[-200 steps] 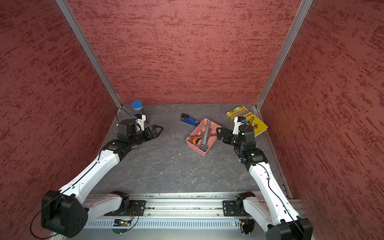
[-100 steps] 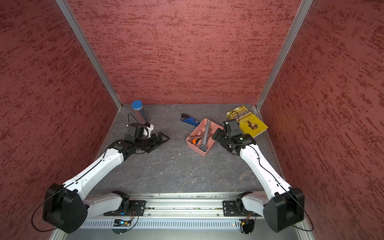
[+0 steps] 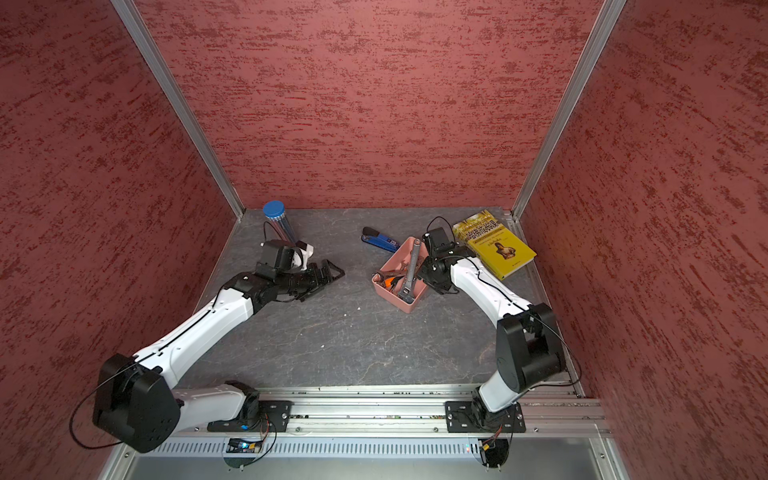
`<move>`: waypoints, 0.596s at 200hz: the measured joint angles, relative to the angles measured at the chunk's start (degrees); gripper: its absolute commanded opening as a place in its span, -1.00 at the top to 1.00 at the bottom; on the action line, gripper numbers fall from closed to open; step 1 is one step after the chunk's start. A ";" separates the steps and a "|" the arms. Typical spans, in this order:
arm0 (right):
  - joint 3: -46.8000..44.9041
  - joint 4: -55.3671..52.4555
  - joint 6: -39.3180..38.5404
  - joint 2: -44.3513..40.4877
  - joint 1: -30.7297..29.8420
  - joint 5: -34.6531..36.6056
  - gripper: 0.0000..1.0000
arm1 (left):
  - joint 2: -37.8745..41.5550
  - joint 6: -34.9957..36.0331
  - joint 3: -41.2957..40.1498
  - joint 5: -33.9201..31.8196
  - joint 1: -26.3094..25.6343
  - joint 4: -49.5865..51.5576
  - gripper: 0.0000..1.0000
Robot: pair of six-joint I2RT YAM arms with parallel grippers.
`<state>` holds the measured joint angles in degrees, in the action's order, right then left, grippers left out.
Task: Take out the wrench from the storage box
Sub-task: Move the storage box to the center of the board.
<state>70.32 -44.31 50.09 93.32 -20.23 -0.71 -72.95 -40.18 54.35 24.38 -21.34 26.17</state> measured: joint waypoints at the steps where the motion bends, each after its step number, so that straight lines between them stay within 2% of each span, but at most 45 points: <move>1: 0.02 0.00 0.00 0.13 0.00 0.00 0.10 | -0.04 0.00 0.00 0.00 -0.02 0.00 -0.99; 31: 0.26 0.09 -0.37 3.87 -0.44 0.15 0.37 | -0.20 0.04 0.00 -0.04 -0.20 0.35 -0.99; 61: 1.46 -0.28 -0.96 5.44 -1.92 0.74 0.73 | -0.20 0.04 0.00 -0.04 -0.20 0.50 -0.99; 119: 1.62 -1.46 0.50 5.62 -3.76 4.31 1.00 | -0.57 0.13 0.83 -0.07 -0.20 1.09 -0.99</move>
<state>71.94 -45.78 50.59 98.94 -23.99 3.60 -73.52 -40.05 55.18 24.32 -21.54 27.27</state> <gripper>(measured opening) 0.077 0.996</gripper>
